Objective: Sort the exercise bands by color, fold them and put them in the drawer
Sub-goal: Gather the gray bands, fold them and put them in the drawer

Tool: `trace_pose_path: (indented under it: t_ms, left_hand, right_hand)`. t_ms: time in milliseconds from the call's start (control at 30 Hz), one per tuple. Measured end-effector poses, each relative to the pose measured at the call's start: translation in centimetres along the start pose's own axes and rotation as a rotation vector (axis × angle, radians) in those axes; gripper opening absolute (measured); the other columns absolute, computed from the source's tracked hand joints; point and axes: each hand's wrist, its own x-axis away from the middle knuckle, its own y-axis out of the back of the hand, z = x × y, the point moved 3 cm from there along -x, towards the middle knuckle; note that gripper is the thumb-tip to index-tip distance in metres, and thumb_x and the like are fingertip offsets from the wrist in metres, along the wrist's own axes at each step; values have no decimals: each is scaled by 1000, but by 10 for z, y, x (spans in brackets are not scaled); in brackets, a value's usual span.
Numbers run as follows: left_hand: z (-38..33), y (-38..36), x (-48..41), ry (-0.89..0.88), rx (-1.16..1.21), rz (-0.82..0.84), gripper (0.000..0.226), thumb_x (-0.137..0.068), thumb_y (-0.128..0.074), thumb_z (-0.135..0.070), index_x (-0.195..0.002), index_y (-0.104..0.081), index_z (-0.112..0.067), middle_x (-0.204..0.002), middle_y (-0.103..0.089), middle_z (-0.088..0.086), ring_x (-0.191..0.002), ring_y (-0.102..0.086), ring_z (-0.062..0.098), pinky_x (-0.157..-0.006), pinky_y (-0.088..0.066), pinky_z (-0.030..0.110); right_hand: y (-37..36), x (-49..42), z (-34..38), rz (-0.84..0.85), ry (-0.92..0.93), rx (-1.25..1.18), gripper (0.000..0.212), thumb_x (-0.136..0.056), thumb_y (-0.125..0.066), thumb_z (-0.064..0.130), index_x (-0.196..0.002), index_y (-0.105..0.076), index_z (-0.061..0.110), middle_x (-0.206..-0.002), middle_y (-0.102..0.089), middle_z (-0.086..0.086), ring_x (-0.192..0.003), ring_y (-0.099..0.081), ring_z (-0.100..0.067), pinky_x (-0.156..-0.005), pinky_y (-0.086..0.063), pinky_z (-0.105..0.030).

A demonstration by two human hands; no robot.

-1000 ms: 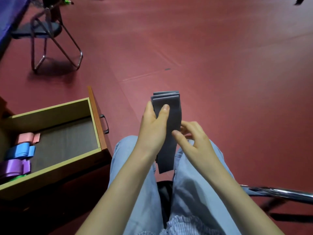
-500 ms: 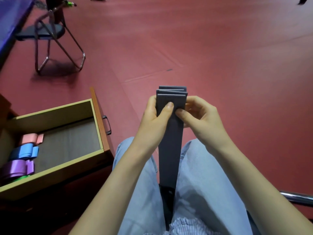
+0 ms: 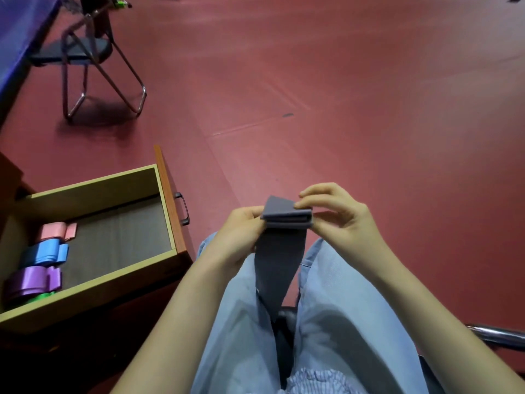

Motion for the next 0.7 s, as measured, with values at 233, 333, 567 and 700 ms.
trace_pose_path:
  t_ms: [233,333,567,700]
  left_hand:
    - [7,-2,-2,122,182,80,20,-88,-40,-11,-100,-56,-8,-98,-36,11,-88,-32,26,-72,-37,31]
    - [6,-2,2,164,299,87,24,-87,-33,-15,-96,-53,-7,-95,-40,15,-83,-37,28,-70,-38,29]
    - [8,-5,6,53,238,186,22,-82,-52,-31,-94,-64,-17,-80,-72,-5,-81,-67,11,-77,-53,22]
    - [9,-2,4,-16,178,137,27,-82,-58,-3,-108,-62,-12,-96,-71,1,-89,-67,11,-84,-53,27]
  right_hand:
    - [-3,8,-11,-19,-16,47,32,-74,-54,1,-80,-71,28,-100,-54,8,-94,-57,7,-80,-46,-8]
    - [-3,8,-13,-32,-58,21,29,-75,-56,4,-85,-68,29,-102,-56,9,-95,-56,9,-83,-45,-10]
    - [-4,9,-13,-96,-111,-66,45,-81,-51,-16,-92,-66,25,-105,-58,9,-95,-56,12,-83,-44,-6]
    - [-10,10,-13,-107,-150,-89,50,-81,-47,-17,-89,-66,28,-109,-57,13,-98,-55,11,-84,-45,-8]
